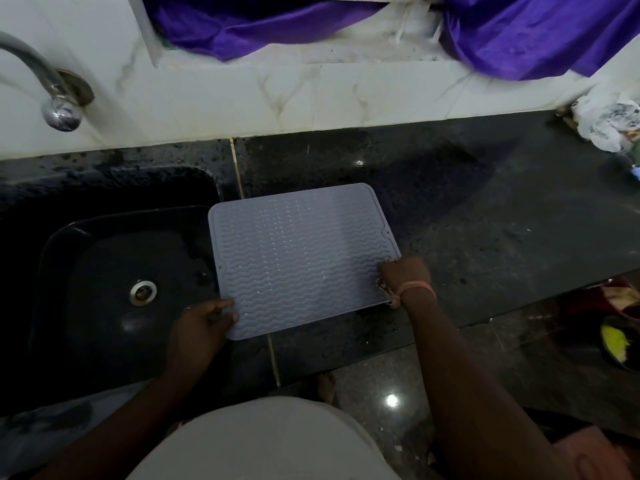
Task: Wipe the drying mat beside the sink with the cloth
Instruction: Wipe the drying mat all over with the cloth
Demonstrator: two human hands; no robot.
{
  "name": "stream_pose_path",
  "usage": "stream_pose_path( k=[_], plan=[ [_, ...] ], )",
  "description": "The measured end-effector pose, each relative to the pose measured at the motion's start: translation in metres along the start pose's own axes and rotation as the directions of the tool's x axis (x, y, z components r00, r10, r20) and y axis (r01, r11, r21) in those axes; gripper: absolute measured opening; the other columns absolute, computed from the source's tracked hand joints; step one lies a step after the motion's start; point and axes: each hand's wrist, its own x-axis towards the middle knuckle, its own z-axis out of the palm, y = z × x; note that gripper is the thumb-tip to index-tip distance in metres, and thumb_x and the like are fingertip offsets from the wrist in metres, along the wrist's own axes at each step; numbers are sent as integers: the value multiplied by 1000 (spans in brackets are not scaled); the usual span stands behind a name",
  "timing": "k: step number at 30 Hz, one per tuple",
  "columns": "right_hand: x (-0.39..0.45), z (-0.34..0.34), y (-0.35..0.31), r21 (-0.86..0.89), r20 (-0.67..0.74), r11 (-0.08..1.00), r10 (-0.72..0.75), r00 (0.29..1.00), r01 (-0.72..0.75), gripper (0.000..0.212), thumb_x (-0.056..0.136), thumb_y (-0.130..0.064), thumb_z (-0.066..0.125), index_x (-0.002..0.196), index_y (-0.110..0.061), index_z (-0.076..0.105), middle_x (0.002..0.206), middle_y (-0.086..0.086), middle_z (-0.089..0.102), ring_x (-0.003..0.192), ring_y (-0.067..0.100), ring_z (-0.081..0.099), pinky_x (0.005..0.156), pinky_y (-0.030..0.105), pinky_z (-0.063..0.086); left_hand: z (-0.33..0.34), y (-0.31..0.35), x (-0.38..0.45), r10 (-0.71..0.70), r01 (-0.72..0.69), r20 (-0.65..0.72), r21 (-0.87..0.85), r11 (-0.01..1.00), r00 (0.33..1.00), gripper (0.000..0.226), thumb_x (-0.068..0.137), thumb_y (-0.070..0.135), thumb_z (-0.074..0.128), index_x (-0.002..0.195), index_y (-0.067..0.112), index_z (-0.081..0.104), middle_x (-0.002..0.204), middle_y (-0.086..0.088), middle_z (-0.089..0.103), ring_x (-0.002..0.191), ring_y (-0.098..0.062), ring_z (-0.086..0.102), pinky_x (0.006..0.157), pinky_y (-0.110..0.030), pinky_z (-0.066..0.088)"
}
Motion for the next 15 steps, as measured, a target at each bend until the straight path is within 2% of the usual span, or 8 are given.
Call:
stream_pose_path(
  k=[2,4,6,7,9,10,12,15],
  plan=[
    [-3,3,-3,146,14,989,2,1000,-4,23,85,-20,68,98,-1,73,96,14,72,97,29,70,67,23,47,0,1,0,-17,17,2,-27,1000,1000,25,83,28,80,108,31,76,102,13,74,80,14,62,74,-13,49],
    [-10,11,-5,214,47,976,-40,998,29,15,85,-15,70,92,-2,71,101,16,74,94,25,69,72,21,56,0,0,1,-42,43,13,-64,997,999,25,83,29,80,107,32,76,100,13,75,83,10,65,79,-20,53],
    [-19,21,-4,232,41,972,-43,998,32,21,83,-16,71,94,1,73,102,15,74,94,27,70,85,33,59,2,-1,0,-60,62,21,-109,992,998,24,83,28,80,106,32,76,98,11,75,85,3,68,84,-28,56],
    [-24,26,-5,232,29,972,-43,999,35,21,82,-18,72,94,-1,74,95,11,75,89,26,69,81,32,58,2,-2,0,-66,68,21,-127,990,998,24,83,27,80,106,33,75,96,11,75,85,1,69,84,-29,56],
    [-35,32,-8,243,-4,969,-46,999,45,13,83,-21,73,80,-9,72,75,-2,69,70,15,64,61,19,48,3,-2,-1,-70,73,21,-168,983,997,24,83,25,80,106,32,74,96,11,74,87,-1,69,83,-28,55],
    [-41,36,-10,269,-10,962,-45,999,46,14,83,-21,73,73,-13,69,69,-6,65,66,12,60,57,18,43,4,-2,-1,-71,74,23,-194,978,997,24,84,22,80,106,30,74,96,10,74,87,-3,70,82,-27,55],
    [-53,45,-10,308,4,948,-79,997,74,19,82,-17,73,65,-14,65,66,-2,65,65,15,60,61,21,42,5,-3,-1,-79,83,27,-244,966,997,25,84,18,79,108,25,75,96,8,74,86,-5,70,79,-23,54],
    [-66,57,-18,285,53,948,-164,985,143,30,82,-11,70,55,-12,57,54,-3,60,55,14,56,54,22,41,7,-2,0,-112,125,56,-335,934,992,25,85,12,78,108,19,74,94,4,73,72,0,66,62,-10,49]
  ],
)
